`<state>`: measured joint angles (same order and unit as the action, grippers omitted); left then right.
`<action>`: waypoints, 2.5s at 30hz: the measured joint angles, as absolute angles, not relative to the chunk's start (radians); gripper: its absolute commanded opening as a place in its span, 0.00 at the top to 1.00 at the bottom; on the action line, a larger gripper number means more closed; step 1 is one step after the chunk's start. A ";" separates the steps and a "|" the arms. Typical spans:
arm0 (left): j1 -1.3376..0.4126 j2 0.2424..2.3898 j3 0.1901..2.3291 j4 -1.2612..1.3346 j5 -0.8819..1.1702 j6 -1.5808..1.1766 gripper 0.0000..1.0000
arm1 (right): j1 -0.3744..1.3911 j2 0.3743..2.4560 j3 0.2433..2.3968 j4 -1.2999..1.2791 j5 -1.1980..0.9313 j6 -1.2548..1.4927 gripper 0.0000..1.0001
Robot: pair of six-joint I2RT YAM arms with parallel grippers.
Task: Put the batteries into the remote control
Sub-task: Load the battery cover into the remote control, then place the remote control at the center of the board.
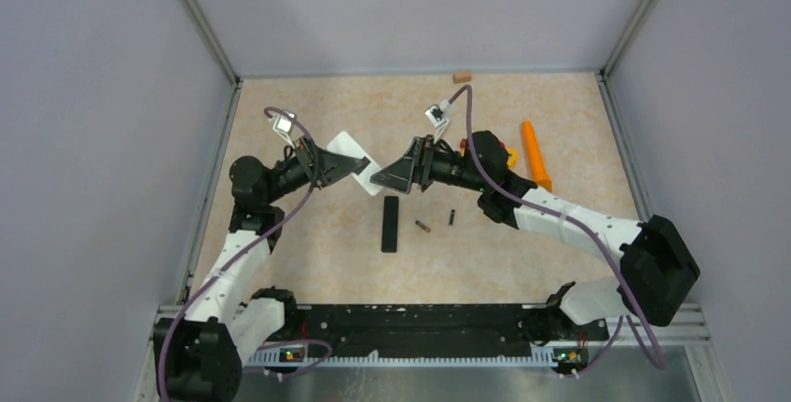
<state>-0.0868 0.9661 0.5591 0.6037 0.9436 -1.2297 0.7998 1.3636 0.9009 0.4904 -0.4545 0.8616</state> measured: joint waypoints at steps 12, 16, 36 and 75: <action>-0.087 0.925 0.562 0.560 1.051 -1.135 1.00 | 0.797 1.353 1.026 0.147 -0.595 0.545 0.17; -0.088 0.924 0.562 0.546 1.075 -1.124 1.00 | 0.797 1.373 1.079 0.117 -0.622 0.487 0.20; -0.086 0.912 0.592 0.488 1.130 -1.029 1.00 | 0.795 1.533 1.185 0.099 -0.854 0.466 0.84; -0.093 0.828 0.698 -0.377 0.157 -0.684 0.01 | 0.770 1.997 1.503 -0.310 0.588 -0.020 1.00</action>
<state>-0.0925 0.8280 0.6983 -0.3775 0.1574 -0.6838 0.7704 1.9972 1.5032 -0.3099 0.5880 -0.0200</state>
